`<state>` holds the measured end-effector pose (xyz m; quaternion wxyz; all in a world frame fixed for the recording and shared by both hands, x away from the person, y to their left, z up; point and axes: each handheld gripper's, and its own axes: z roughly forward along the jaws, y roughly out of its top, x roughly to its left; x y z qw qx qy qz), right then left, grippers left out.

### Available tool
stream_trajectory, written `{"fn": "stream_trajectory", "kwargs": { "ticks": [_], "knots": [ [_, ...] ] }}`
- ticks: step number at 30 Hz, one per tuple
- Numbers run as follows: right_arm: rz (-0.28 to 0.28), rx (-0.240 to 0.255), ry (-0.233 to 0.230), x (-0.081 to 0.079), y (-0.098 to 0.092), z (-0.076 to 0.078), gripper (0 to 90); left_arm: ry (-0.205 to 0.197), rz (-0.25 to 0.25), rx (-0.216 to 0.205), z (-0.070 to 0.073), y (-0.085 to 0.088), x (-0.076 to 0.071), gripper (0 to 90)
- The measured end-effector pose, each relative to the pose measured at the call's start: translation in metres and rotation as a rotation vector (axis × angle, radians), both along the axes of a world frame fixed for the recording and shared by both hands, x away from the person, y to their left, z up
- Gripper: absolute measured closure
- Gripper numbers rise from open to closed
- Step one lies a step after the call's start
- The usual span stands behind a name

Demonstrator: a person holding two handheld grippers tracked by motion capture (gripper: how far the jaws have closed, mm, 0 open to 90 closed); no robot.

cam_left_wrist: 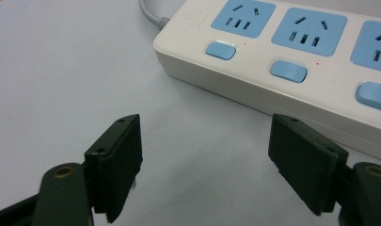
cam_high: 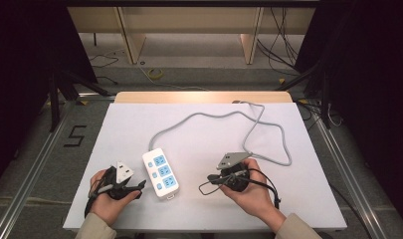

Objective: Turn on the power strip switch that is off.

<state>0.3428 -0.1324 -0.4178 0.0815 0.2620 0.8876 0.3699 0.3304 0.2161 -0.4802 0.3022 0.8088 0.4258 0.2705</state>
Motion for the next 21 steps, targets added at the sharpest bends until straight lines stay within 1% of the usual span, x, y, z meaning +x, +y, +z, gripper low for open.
{"fn": "stream_trajectory", "kwargs": {
  "ticks": [6, 9, 21],
  "knots": [
    [0.027, -0.008, 0.005, 0.001, 0.013, 0.001, 90.0, -0.001, -0.001, 0.001, 0.0, 0.0, 0.0, 26.2],
    [0.031, -0.002, 0.004, 0.003, 0.018, 0.002, 90.0, -0.001, 0.0, 0.0, 0.0, 0.0, 0.0, 26.2],
    [0.047, -0.009, 0.014, 0.005, 0.028, 0.002, 90.0, -0.002, 0.0, 0.001, 0.001, 0.0, 0.0, 26.2]
  ]
}}
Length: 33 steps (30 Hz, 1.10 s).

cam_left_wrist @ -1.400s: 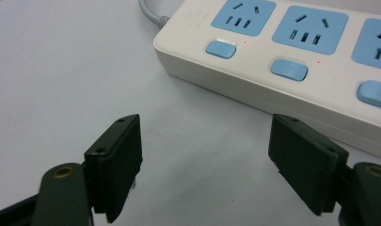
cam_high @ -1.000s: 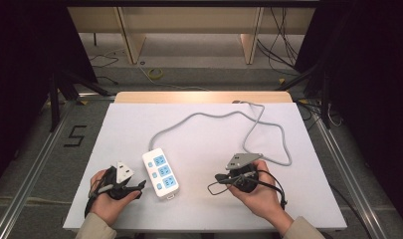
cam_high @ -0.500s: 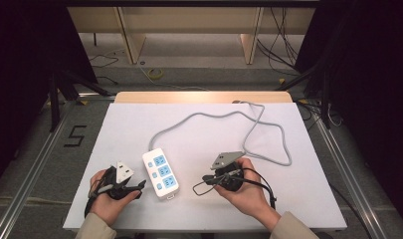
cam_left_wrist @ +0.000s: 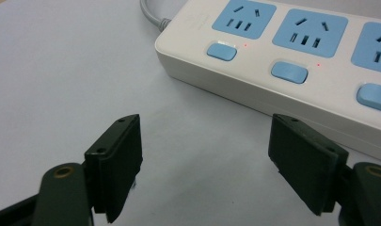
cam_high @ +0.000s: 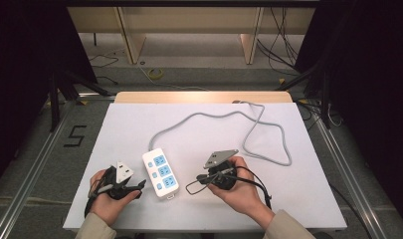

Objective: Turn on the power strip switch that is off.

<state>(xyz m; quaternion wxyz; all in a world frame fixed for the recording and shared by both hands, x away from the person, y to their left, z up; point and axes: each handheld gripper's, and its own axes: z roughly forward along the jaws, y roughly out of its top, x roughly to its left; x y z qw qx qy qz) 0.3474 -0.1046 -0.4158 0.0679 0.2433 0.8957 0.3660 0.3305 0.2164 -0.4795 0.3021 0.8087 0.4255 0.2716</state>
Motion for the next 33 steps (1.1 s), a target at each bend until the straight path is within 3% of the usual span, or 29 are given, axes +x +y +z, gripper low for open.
{"fn": "stream_trajectory", "kwargs": {
  "ticks": [33],
  "knots": [
    [0.063, -0.026, 0.033, 0.004, 0.048, -0.001, 90.0, 0.0, 0.0, 0.002, 0.0, 0.0, 0.0, 26.4]
  ]
}}
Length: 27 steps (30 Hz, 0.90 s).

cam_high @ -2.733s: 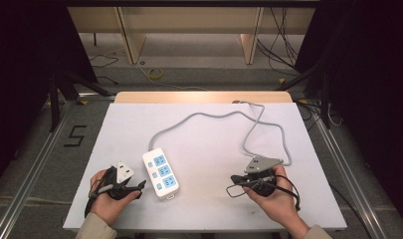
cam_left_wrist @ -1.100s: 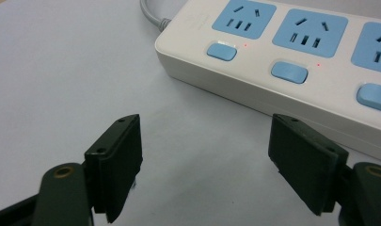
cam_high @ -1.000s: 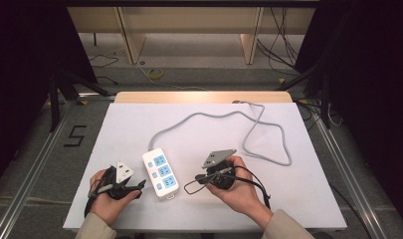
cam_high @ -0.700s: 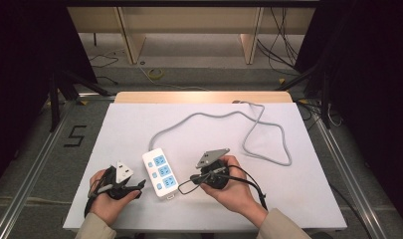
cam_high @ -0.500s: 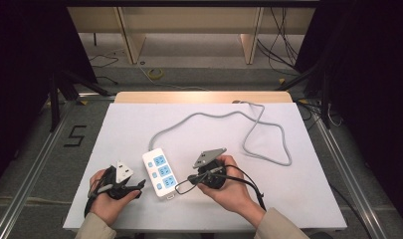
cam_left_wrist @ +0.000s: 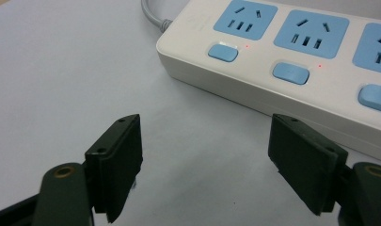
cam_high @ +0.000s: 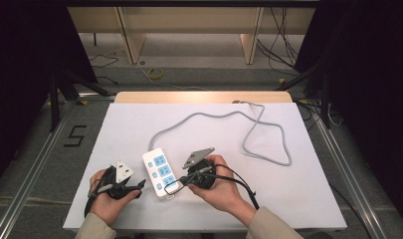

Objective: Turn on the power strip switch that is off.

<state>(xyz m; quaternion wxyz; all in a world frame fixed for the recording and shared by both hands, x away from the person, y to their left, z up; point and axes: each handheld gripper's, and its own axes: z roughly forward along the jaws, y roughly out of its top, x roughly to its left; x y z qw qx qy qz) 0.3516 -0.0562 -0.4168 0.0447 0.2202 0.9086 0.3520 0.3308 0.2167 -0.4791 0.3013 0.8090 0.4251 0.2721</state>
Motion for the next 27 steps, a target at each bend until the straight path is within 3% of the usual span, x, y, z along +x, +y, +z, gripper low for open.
{"fn": "stream_trajectory", "kwargs": {
  "ticks": [27],
  "knots": [
    [0.024, -0.025, 0.038, 0.009, 0.042, -0.003, 90.0, 0.002, -0.002, 0.008, 0.0, 0.0, 0.0, 26.6]
  ]
}}
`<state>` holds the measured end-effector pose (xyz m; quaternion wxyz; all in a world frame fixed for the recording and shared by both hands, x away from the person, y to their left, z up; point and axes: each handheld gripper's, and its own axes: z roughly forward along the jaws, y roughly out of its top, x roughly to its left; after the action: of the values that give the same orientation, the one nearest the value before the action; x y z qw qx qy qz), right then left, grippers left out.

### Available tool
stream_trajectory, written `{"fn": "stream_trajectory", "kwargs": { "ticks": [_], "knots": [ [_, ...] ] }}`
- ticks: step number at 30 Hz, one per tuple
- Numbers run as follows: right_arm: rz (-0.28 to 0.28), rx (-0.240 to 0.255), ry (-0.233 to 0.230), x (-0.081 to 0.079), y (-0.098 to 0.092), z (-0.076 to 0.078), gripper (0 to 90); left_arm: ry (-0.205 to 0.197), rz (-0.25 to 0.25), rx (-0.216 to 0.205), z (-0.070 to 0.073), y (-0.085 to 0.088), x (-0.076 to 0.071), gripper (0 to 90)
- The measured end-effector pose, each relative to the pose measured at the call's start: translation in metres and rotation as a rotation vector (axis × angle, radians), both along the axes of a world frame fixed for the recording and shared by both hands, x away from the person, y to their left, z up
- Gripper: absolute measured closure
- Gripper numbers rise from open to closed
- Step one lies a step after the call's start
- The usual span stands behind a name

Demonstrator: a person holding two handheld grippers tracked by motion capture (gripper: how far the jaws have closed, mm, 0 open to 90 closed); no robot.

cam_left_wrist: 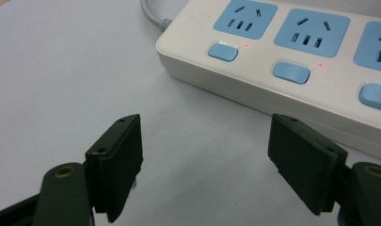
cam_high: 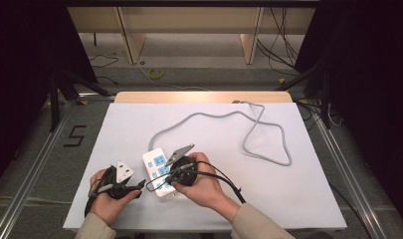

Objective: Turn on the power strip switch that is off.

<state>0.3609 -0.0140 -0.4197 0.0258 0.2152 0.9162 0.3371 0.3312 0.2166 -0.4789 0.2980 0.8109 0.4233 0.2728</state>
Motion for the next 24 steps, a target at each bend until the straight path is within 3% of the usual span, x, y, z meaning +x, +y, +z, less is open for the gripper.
{"fn": "stream_trajectory", "kwargs": {
  "ticks": [24],
  "knots": [
    [-0.006, -0.027, 0.043, 0.012, 0.021, -0.01, 90.0, -0.012, 0.016, 0.01, 0.001, 0.002, -0.001, 28.4]
  ]
}}
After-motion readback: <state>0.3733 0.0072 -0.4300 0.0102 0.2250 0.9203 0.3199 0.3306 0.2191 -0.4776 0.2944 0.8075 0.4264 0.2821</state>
